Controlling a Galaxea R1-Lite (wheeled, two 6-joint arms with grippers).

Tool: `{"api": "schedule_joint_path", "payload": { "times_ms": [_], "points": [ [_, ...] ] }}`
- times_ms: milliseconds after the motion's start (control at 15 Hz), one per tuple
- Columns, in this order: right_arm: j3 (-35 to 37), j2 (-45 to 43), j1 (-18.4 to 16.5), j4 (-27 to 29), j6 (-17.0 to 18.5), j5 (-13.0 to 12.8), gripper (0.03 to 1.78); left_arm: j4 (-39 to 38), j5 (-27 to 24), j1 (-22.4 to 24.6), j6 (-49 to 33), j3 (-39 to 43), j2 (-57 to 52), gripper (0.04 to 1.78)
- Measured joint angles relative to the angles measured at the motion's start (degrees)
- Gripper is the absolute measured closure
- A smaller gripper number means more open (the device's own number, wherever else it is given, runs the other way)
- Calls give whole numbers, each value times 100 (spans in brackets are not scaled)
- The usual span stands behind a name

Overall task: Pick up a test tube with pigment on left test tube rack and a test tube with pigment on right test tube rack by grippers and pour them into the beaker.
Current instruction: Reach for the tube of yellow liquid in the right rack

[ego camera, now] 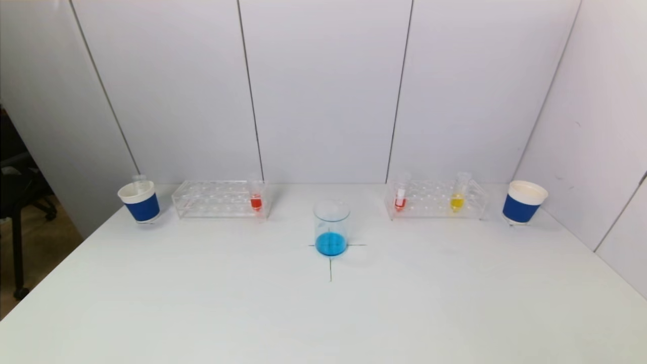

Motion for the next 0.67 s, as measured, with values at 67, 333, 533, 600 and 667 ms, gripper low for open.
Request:
{"api": "schedule_joint_path", "payload": {
  "times_ms": [67,333,533,600,667],
  "points": [
    [0,0,0,0,2,0,10,0,6,0,-2,0,0,6],
    [0,0,0,0,0,4,10,0,9,-1,-2,0,0,6],
    [0,0,0,0,2,2,10,0,9,0,-4,0,2,6],
    [0,0,0,0,0,0,10,0,6,0,-4,0,2,6],
    [0,0,0,0,0,4,10,0,9,0,-4,0,2,6]
  ]
}}
